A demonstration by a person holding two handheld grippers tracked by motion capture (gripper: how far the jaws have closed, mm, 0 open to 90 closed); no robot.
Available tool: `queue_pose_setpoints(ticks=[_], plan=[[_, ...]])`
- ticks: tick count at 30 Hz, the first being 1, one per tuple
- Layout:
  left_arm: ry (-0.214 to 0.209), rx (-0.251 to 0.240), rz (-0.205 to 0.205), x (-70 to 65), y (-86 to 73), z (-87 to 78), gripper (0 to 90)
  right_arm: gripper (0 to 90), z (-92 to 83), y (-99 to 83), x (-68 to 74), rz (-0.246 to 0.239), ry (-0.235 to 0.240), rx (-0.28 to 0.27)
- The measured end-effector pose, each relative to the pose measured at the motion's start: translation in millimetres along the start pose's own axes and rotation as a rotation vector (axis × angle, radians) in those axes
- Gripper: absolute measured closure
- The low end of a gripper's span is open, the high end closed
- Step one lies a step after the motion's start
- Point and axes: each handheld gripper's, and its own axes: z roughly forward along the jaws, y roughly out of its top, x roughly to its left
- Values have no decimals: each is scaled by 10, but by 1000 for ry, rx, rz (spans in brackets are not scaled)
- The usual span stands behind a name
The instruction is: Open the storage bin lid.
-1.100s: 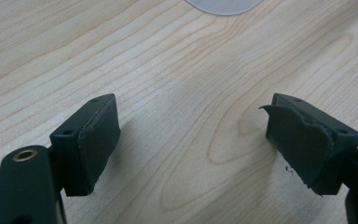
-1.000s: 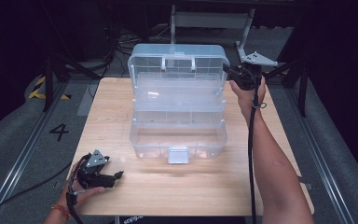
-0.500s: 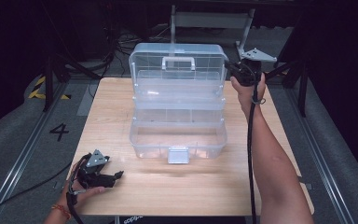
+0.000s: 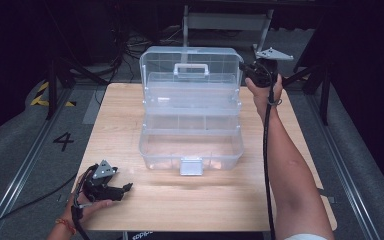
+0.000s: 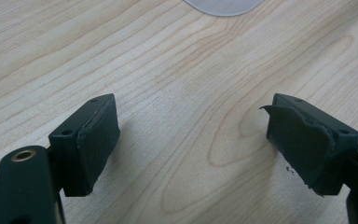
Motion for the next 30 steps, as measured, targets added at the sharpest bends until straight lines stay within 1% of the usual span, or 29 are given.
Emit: queue_pose_setpoints(ticks=[8,14,16,22,25,30], plan=[[0,0,1,1,0,0,175,845,80,23,-37,4,2,23],[-1,0,0,1,0,1,175,841,140,37,-54,-7,-5,42],[-1,1,7,5,2,0,175,841,174,43,-71,4,-3,52],[-1,1,9,7,2,0,175,838,240,54,-88,-1,-7,70],[-2,1,11,9,3,0,174,837,275,53,-105,6,-6,79],[-4,-2,12,11,4,3,174,836,322,48,-111,3,-18,89]])
